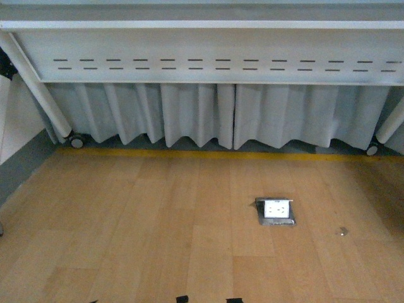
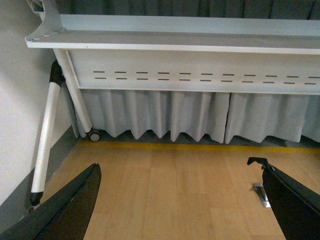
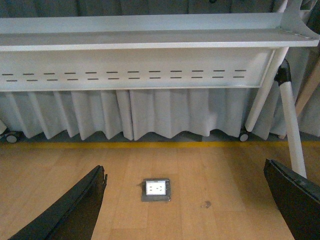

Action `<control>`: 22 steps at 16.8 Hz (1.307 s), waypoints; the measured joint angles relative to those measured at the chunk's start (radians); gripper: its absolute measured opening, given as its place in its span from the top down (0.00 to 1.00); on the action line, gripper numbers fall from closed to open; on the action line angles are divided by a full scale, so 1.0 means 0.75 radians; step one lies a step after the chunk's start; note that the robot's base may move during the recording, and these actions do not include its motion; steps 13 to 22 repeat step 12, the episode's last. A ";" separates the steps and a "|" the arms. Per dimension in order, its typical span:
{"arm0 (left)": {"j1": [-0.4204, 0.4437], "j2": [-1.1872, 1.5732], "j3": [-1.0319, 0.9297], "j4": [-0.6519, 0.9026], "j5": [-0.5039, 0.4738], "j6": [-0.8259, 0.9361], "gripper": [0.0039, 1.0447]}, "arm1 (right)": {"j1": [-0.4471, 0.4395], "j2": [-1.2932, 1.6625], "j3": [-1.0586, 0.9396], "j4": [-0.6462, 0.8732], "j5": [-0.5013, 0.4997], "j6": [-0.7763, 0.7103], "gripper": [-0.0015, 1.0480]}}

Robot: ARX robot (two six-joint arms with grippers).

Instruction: Open oven

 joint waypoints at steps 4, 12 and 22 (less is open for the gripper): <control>0.000 0.000 0.000 0.001 0.000 0.000 0.06 | 0.000 0.000 0.000 0.000 0.000 0.000 0.06; 0.000 0.000 0.000 0.000 0.000 0.000 0.06 | 0.000 0.000 0.000 0.000 0.000 0.000 0.06; 0.000 0.000 0.000 0.000 0.000 0.000 0.06 | 0.000 0.000 0.000 0.000 0.000 0.000 0.06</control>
